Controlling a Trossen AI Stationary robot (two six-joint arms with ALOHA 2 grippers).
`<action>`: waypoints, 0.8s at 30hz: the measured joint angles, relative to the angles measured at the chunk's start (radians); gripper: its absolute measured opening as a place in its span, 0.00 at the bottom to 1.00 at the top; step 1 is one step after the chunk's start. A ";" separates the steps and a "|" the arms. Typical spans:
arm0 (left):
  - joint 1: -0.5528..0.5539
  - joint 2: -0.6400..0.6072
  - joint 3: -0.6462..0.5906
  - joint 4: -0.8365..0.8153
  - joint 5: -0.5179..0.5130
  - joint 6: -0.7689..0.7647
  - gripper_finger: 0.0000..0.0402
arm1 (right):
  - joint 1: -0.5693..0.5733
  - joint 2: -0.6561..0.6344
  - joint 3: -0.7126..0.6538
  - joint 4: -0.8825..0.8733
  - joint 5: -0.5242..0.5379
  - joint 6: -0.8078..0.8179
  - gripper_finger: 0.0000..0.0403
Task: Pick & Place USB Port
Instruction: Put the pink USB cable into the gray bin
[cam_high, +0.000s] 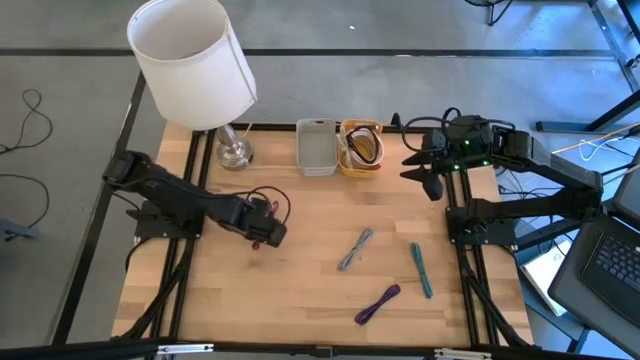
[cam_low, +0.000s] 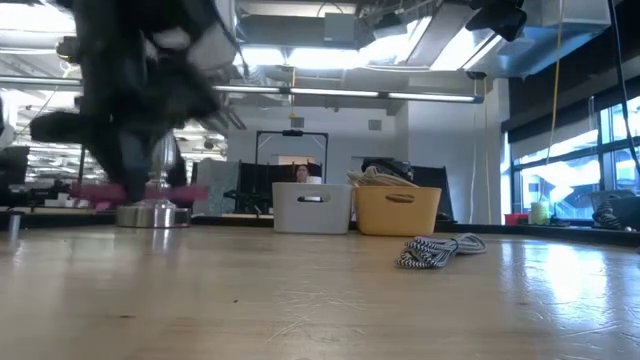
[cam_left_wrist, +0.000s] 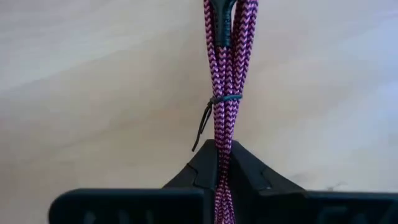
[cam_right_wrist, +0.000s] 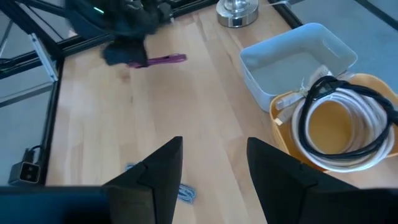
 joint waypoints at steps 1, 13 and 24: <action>-0.018 -0.018 0.009 0.013 -0.023 -0.012 0.03 | 0.000 0.000 0.000 0.000 0.012 -0.001 0.45; -0.101 -0.038 0.057 0.639 -0.244 0.297 0.03 | 0.000 0.000 0.000 0.028 0.047 -0.005 0.45; 0.058 0.045 0.058 1.004 -0.296 0.612 0.03 | 0.000 0.000 0.000 0.049 0.024 0.061 0.45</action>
